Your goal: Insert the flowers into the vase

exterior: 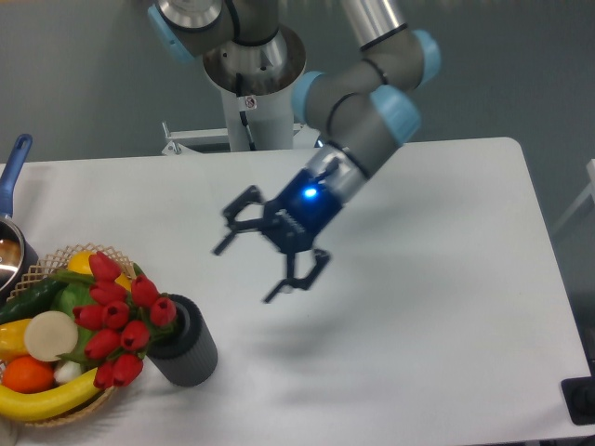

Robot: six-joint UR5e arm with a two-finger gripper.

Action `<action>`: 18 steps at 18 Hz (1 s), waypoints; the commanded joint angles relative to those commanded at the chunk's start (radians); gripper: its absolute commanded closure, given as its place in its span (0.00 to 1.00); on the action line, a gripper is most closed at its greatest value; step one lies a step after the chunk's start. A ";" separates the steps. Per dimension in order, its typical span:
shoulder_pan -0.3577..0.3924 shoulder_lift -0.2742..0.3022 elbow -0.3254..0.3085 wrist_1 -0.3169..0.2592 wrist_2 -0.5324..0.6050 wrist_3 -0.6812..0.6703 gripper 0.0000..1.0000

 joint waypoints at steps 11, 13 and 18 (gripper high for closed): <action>0.051 -0.027 0.127 -0.005 0.796 0.003 0.00; 0.051 -0.049 0.131 -0.017 0.896 0.005 0.00; 0.052 -0.100 0.228 -0.191 1.043 0.046 0.00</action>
